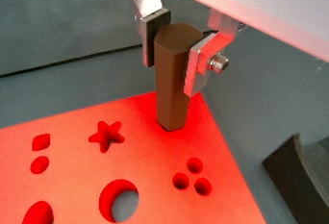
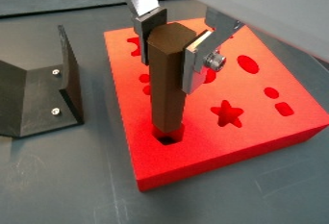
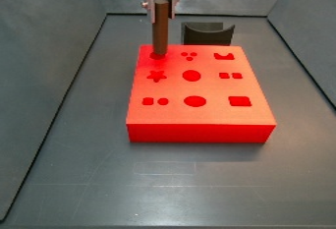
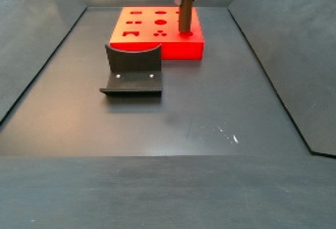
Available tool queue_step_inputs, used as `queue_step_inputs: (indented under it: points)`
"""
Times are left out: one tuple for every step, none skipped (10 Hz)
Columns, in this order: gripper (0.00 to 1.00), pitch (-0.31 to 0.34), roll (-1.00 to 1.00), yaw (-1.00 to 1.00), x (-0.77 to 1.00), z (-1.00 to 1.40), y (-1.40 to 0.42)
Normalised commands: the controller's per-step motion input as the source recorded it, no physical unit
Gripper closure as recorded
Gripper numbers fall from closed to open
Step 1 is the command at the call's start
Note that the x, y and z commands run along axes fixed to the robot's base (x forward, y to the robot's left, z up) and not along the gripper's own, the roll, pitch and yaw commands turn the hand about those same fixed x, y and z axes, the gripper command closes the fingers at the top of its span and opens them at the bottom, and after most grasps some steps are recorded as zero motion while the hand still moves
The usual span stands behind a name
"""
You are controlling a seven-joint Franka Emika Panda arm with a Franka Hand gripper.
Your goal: Insert the hexagon object.
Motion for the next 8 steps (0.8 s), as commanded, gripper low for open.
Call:
queue_step_inputs:
  points:
    - [1.00, -0.041, 0.06, 0.15, -0.13, 0.00, -0.01]
    - [1.00, -0.020, 0.04, 0.12, -0.08, -0.04, 0.00]
    - [1.00, -0.020, 0.03, 0.16, -0.06, -0.03, 0.00]
    - [1.00, -0.029, 0.08, 0.23, -0.03, -0.07, 0.00]
    - [1.00, -0.004, 0.09, 0.21, 0.00, -0.11, 0.00]
    - [1.00, -0.019, 0.10, 0.18, 0.00, -0.18, 0.00]
    - [1.00, -0.050, 0.13, 0.25, 0.00, -0.26, 0.00]
    - [1.00, -0.076, 0.13, 0.30, 0.06, -0.28, -0.01]
